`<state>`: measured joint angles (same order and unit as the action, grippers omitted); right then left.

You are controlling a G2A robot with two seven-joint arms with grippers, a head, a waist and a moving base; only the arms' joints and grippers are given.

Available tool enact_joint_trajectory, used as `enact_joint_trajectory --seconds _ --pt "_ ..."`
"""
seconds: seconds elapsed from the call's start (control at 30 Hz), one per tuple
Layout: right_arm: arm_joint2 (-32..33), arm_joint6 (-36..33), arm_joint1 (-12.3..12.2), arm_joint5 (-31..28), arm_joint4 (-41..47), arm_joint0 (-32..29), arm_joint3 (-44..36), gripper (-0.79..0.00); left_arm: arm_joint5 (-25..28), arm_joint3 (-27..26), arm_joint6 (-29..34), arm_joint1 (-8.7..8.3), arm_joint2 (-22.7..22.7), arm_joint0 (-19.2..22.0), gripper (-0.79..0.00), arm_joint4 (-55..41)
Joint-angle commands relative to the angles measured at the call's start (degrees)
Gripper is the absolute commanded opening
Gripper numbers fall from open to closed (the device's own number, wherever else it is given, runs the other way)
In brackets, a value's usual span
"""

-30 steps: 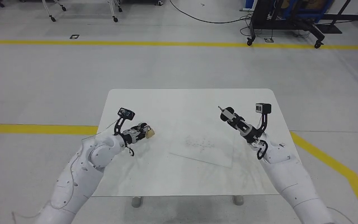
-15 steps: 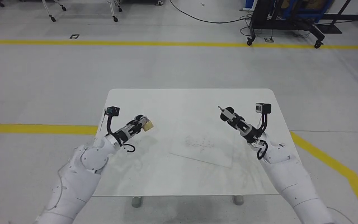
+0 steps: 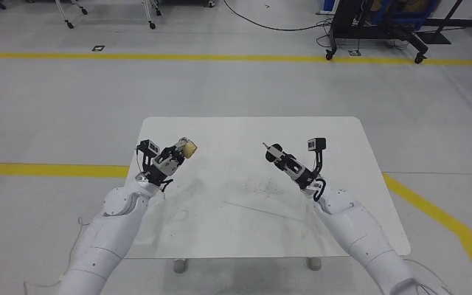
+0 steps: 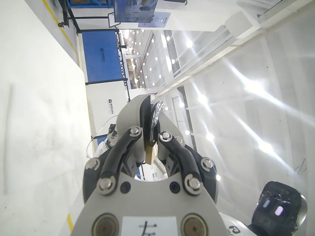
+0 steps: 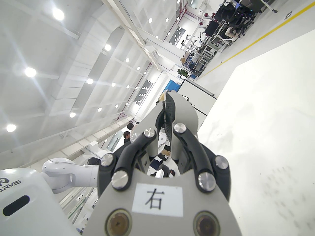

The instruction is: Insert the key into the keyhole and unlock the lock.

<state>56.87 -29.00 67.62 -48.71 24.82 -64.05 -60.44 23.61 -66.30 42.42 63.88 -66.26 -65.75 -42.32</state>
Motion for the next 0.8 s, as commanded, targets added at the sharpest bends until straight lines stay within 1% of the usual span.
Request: enact_joint_trajectory --seconds 0.0,0.1,0.17,0.2,0.3,0.33,0.4,0.47,0.77 --pt "0.0 0.0 0.0 0.0 0.0 0.0 0.0 -0.785 -0.1 -0.2 -0.5 0.05 -0.2 -0.1 -0.785 1.7" --pt "0.0 0.0 0.0 0.0 0.0 0.0 0.0 -0.785 -2.7 -2.1 -3.2 -0.08 0.1 -0.8 -0.785 6.6" --pt "0.0 0.1 0.0 0.3 -0.1 -0.1 -0.2 -0.785 -7.0 -3.6 -4.0 0.08 0.9 -0.8 -0.785 7.1" --pt "-0.3 0.5 0.1 1.5 -1.3 -0.3 -1.0 -0.785 -9.9 -3.9 -4.7 0.23 1.6 -0.6 -0.785 7.3" --pt "-1.2 3.6 0.5 4.4 -6.5 -0.4 -3.1 -0.785 -18.5 -4.1 -6.6 1.07 4.0 1.6 -0.785 5.9" --pt "-1.4 4.8 0.6 5.1 -8.1 -0.5 -3.9 -0.785 -20.3 -4.1 -7.1 1.46 5.0 2.6 -0.785 5.4" --pt "-1.9 7.0 0.9 6.6 -10.6 -0.8 -5.7 -0.785 -21.9 -3.6 -7.8 2.28 7.1 4.3 -0.785 4.8" --pt "-2.2 8.5 1.1 8.7 -13.7 -1.0 -7.0 -0.785 -22.1 -2.5 -8.8 3.08 8.6 5.9 -0.785 4.3" --pt "-2.2 8.7 1.1 9.2 -14.2 -1.0 -7.2 -0.785 -22.0 -2.3 -8.9 3.2 8.8 6.1 -0.785 4.3"
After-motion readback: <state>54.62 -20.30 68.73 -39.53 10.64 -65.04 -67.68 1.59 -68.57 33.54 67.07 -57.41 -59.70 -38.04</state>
